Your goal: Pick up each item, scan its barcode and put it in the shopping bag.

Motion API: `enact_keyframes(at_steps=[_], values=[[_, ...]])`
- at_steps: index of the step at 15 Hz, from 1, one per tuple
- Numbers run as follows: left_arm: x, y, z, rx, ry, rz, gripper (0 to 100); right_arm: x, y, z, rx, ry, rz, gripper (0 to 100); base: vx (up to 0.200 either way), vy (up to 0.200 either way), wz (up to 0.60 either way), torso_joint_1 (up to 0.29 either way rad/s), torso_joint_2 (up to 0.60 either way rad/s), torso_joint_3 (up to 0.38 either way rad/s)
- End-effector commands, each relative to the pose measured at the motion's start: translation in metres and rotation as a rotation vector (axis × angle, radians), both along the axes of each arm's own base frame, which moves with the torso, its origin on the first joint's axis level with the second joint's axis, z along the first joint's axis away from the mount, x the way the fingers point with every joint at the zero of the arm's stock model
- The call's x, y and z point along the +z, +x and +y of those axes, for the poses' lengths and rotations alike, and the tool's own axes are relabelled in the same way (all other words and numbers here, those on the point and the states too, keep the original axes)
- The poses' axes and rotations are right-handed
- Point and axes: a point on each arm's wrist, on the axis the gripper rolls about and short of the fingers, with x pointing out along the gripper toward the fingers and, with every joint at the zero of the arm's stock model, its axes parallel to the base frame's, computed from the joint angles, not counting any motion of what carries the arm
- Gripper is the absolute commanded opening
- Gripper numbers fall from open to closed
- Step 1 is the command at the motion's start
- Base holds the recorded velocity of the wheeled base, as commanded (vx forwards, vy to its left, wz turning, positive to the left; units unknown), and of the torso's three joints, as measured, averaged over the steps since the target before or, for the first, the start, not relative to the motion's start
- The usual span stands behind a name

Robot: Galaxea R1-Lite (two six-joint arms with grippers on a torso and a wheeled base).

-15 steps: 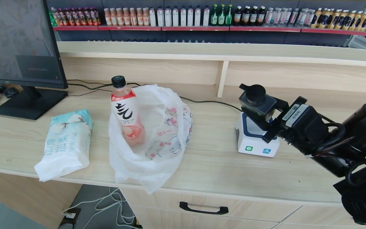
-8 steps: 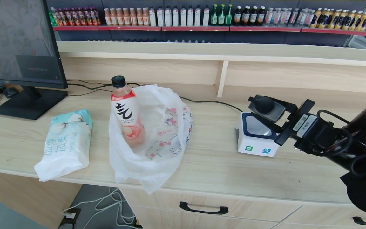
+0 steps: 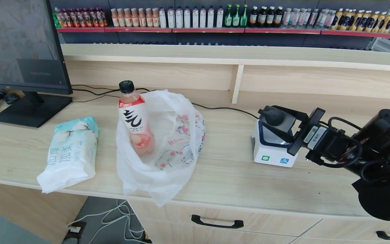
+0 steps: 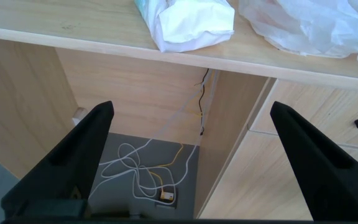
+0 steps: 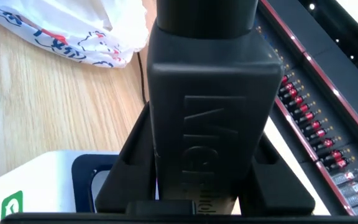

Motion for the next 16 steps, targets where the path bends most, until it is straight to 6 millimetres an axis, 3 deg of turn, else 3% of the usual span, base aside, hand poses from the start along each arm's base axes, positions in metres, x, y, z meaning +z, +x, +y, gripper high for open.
enact_keyframes(at_steps=[1,11,16], values=[[0.000,0.000,0.000,0.000,-0.002,-0.001,100,-0.003,0.005,0.000,-0.003,-0.002,0.001,0,0.000,0.000,0.00,0.000,0.00,0.000],[0.000,0.000,0.000,0.000,-0.002,0.002,100,-0.003,0.006,-0.004,-0.015,-0.003,0.004,0,0.000,0.000,0.00,0.000,0.00,0.000],[0.000,0.000,0.000,0.000,-0.002,0.002,100,0.012,-0.002,-0.004,-0.006,0.034,-0.017,0,0.000,0.000,0.00,0.000,0.00,0.000]])
